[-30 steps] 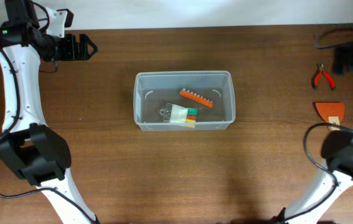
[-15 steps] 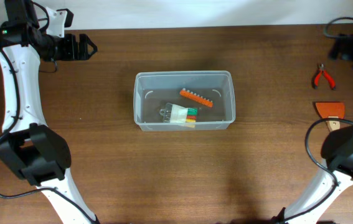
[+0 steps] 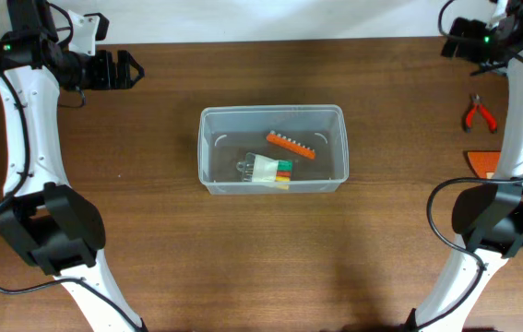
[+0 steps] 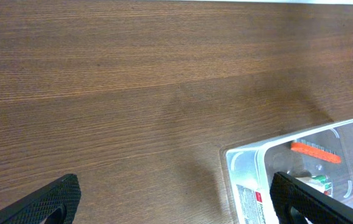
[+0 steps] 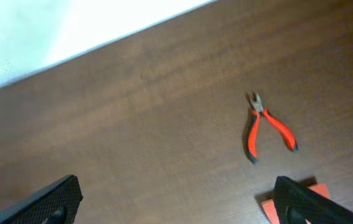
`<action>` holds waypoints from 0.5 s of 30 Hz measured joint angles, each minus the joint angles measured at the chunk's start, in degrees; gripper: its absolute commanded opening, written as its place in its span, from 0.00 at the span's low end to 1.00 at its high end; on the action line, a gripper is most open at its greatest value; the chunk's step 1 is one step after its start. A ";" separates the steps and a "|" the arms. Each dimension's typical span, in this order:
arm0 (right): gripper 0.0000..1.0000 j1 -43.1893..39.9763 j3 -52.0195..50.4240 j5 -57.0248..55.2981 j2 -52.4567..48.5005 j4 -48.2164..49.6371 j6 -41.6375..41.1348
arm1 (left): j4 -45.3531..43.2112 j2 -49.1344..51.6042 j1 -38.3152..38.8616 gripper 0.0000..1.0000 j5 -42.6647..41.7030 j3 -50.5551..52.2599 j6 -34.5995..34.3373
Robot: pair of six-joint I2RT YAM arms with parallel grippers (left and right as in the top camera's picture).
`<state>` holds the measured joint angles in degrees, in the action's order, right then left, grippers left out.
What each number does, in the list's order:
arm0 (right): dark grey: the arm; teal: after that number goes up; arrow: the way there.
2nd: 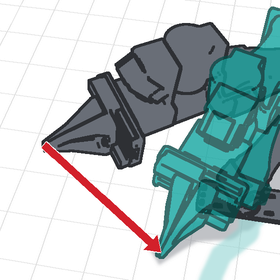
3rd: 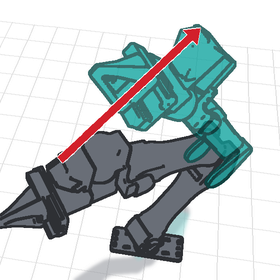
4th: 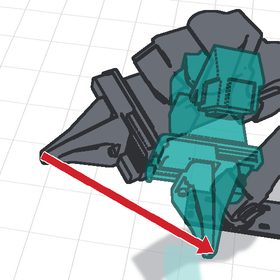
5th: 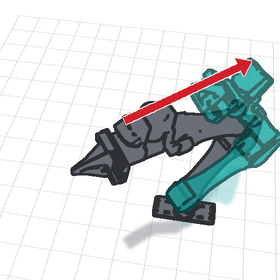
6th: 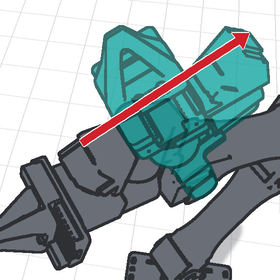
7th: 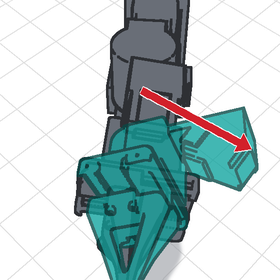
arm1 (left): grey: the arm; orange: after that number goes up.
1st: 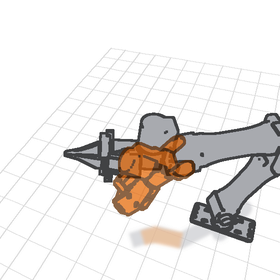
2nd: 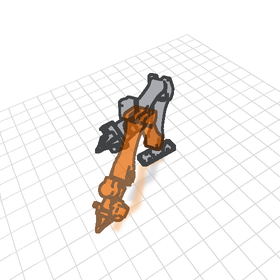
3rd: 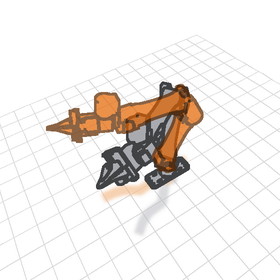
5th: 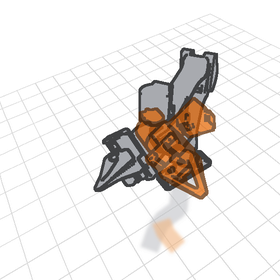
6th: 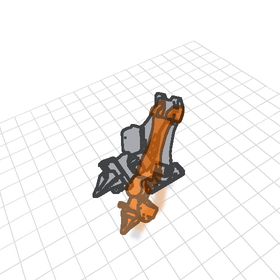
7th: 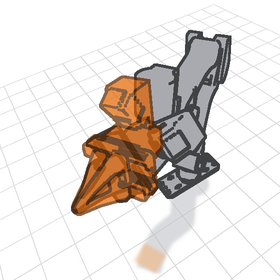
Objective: Pack container
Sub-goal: 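Withdraw the right gripper up and right toward the pliers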
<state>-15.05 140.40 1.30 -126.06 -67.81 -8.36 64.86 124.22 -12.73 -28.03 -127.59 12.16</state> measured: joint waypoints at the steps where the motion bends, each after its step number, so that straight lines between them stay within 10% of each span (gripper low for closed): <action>1: 0.99 -0.02 0.00 0.00 0.00 0.55 -0.37 | 0.02 0.00 0.00 0.99 0.00 0.00 0.00; 15: 0.99 -2.73 -0.07 0.02 -13.11 0.96 -2.29 | 0.00 0.00 0.00 0.99 0.00 0.00 0.00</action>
<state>-17.78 140.33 1.32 -139.17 -66.85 -10.66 64.86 124.22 -12.73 -28.03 -127.59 12.16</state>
